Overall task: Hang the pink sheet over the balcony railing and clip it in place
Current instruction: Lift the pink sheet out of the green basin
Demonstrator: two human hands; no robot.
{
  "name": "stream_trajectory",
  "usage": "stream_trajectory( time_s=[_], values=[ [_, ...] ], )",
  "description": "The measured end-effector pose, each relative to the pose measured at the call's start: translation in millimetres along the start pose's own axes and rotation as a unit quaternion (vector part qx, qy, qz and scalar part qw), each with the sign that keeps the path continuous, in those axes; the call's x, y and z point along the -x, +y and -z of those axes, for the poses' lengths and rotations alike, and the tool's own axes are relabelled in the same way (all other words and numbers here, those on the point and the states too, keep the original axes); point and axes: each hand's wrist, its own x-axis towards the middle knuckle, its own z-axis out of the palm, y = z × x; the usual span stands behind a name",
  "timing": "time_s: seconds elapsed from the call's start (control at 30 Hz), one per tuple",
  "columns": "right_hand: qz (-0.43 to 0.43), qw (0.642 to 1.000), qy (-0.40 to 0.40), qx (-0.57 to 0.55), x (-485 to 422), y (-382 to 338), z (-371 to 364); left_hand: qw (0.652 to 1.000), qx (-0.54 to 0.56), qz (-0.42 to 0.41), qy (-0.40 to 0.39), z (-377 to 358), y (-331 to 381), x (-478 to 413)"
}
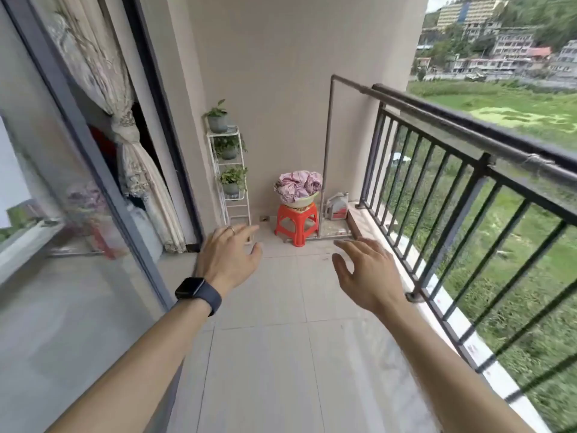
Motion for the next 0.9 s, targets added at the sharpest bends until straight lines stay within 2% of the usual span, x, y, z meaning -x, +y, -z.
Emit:
stream_trajectory(
  time_s=[0.17,0.37,0.57,0.9],
  values=[
    [-0.009,1.0,0.002,-0.008,-89,15,-31,1.0,0.006,-0.003,-0.004,-24,-21,-87],
    [-0.011,1.0,0.021,0.002,-195,58,-99,0.999,-0.015,-0.018,-0.021,-86,-41,-199],
    [0.0,1.0,0.02,-0.024,-316,106,-162,0.999,-0.02,0.004,-0.028,-145,-53,-321],
    [-0.002,0.999,-0.042,-0.029,-501,162,-276,0.997,-0.05,0.009,-0.062,-242,-103,-510]
  ],
)
